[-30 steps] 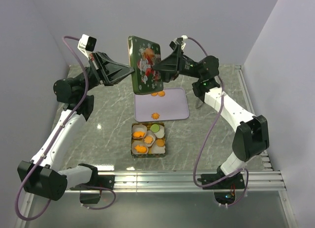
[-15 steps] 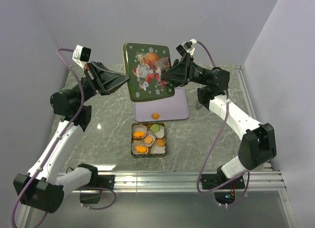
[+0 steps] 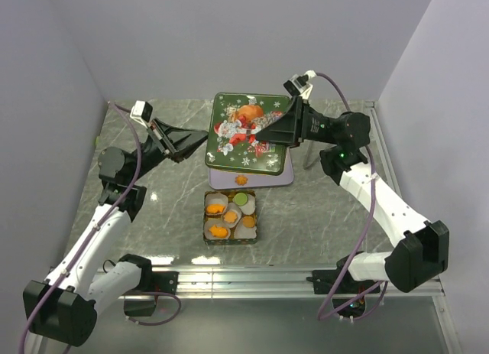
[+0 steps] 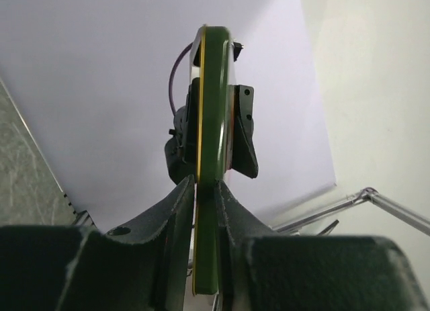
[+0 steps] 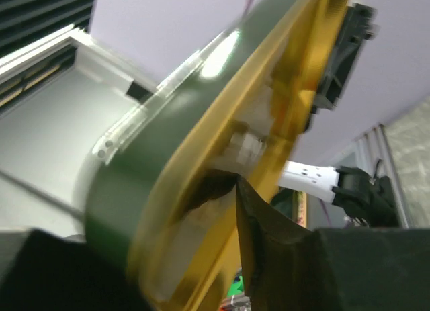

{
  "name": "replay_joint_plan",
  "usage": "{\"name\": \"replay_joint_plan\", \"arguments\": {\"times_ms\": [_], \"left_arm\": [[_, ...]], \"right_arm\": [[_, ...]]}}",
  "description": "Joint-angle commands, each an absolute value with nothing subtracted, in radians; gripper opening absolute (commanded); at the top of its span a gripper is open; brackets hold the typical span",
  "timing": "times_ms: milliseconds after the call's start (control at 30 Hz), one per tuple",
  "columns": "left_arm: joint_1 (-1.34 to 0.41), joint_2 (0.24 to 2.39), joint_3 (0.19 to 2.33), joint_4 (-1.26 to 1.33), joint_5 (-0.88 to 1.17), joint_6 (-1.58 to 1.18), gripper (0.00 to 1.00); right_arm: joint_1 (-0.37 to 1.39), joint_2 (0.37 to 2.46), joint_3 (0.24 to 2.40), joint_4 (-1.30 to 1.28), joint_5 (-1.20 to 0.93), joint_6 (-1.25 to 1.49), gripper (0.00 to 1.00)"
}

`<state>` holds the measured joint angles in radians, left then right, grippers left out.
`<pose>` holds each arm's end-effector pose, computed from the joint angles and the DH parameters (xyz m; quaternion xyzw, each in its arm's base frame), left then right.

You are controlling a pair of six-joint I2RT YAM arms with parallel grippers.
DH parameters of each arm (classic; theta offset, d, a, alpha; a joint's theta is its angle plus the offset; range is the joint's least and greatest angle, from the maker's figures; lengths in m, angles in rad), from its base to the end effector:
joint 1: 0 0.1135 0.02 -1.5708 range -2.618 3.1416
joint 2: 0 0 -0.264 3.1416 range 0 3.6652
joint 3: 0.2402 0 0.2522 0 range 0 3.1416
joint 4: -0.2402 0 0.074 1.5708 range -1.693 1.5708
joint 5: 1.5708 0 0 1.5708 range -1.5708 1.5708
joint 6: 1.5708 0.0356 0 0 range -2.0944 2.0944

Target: Pack the cookies

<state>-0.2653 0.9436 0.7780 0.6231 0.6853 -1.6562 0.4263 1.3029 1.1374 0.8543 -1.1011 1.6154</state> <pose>0.1945 -0.0762 0.3909 -0.0998 0.5648 -0.7571 0.3126 0.2338 0.1410 0.4442 -0.1882 0.5663 0.7738 0.2124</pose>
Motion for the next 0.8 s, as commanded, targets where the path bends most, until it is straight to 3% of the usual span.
{"name": "replay_joint_plan", "arguments": {"times_ms": [0,167,233,467,567,767], "left_arm": [[-0.267,0.913,0.762,0.574,0.660,-1.588,0.24],[-0.265,0.887,0.755,0.491,0.638,-1.531,0.27],[-0.267,0.881,0.752,0.468,0.626,-1.503,0.33],[-0.265,0.832,0.822,0.073,0.517,-1.235,0.71],[-0.262,0.812,0.795,-0.035,0.476,-1.169,0.77],[-0.258,0.793,0.675,-0.037,0.454,-1.157,0.77]], "right_arm": [[0.430,1.269,1.129,0.678,-1.086,1.465,0.39],[0.425,1.285,1.132,0.451,-1.071,1.317,0.26],[0.419,1.295,1.144,0.321,-1.063,1.257,0.24],[0.353,1.293,1.097,0.147,-1.045,1.109,0.19],[0.322,1.290,1.060,0.143,-1.051,1.103,0.17],[0.311,1.315,1.040,0.118,-1.052,1.075,0.16]]}}
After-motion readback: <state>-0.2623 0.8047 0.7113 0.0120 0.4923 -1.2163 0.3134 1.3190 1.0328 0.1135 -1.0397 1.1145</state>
